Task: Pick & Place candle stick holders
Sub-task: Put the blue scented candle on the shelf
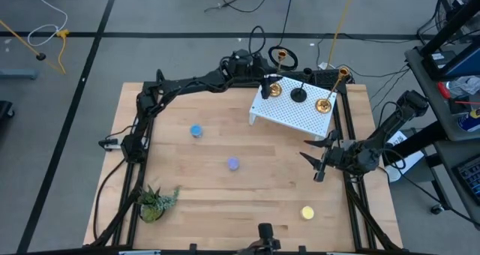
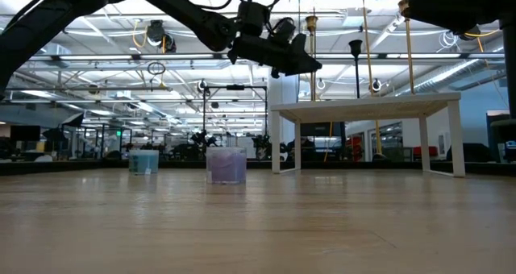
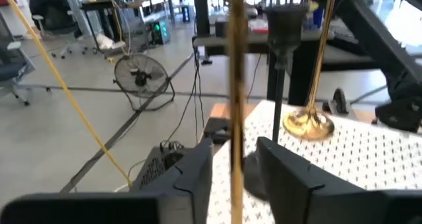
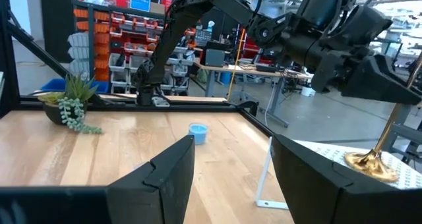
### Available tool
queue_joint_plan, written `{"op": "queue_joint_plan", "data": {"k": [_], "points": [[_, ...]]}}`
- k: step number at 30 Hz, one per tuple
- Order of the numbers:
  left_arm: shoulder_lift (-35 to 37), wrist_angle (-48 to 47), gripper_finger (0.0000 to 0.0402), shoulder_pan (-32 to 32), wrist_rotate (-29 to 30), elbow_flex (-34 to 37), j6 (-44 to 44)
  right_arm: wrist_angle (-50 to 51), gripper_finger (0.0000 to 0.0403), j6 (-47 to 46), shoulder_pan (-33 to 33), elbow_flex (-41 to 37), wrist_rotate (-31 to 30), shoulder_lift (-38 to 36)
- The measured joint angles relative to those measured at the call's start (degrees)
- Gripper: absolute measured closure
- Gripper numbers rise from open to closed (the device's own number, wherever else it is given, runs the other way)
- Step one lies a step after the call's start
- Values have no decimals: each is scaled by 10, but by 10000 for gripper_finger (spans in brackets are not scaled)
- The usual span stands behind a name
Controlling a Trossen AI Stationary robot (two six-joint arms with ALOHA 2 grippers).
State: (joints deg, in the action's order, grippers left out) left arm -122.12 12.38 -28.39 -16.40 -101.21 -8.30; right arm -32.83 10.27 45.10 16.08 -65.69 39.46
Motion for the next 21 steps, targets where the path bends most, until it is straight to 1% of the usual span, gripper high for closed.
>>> {"op": "queue_joint_plan", "data": {"k": [5,7,11,15,18,21], "points": [[35,-61,223,-4,-7,-1,-29,15,206,-41,0,0,0,0],[52,-106,208,-6,-21,-1,-49,20,206,-51,0,0,0,0],[92,-194,186,-4,-29,0,-92,19,206,-53,0,0,1,1],[161,-306,185,-6,-31,-1,-115,18,206,-68,0,0,11,7],[212,-411,197,-11,-29,0,-143,18,206,-66,-1,0,33,15],[270,-512,215,-20,-6,0,-166,18,206,-65,-4,0,45,20]]}}
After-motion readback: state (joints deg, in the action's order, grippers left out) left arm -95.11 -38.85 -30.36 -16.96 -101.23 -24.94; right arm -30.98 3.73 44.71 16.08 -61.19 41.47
